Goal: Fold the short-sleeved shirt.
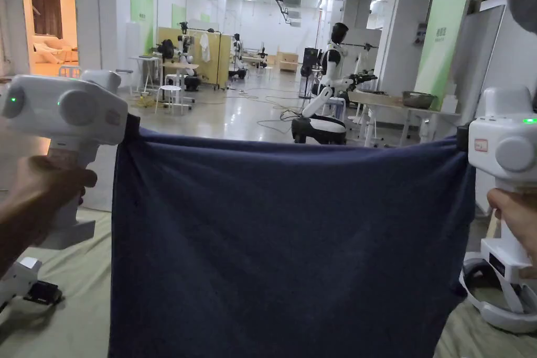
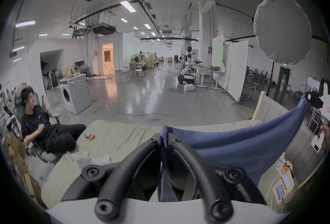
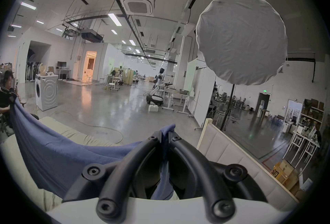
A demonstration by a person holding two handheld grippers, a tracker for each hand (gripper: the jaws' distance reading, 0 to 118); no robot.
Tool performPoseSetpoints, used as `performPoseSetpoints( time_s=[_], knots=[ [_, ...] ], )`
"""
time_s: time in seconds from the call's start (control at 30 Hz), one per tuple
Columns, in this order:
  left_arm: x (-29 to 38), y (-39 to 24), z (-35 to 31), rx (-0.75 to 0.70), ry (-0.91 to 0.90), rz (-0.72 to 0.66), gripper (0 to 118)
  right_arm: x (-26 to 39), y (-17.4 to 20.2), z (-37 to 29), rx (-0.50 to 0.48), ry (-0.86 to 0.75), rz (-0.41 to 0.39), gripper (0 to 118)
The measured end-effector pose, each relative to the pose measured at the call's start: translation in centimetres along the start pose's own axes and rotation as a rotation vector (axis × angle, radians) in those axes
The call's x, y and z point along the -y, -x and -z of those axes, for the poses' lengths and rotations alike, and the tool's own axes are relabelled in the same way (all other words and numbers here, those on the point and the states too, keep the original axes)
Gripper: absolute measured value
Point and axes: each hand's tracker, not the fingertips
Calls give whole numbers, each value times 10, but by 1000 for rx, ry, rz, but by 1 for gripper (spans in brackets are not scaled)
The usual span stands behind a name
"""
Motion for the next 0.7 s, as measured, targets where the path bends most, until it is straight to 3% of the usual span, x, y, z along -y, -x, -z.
performPoseSetpoints(
  time_s=[0.13, 0.2, 0.3, 0.37, 0.43, 0.57, 0.7],
  knots=[
    [-34, 4, 9, -10, -54, -32, 9, 9, 0, -4, 7, -26, -16, 8],
    [-48, 8, 17, -17, -72, -43, 9, -25, -4, 26, -5, -76, -47, 8],
    [-63, 11, 25, -45, -122, -28, 9, -20, 0, 17, -3, -105, -41, 8],
    [-64, 13, 28, -44, -142, -36, 9, -49, 10, 44, -2, -95, -21, 8],
    [-54, 14, 34, -44, -134, -29, 9, -48, 5, 45, -11, -85, -27, 8],
    [-10, 17, 48, -40, -92, -24, 9, 7, 29, 57, -31, -10, -38, 8],
    [50, 22, 56, -24, -19, -37, 9, 58, 54, 8, -27, -1, -81, 8]
  ],
)
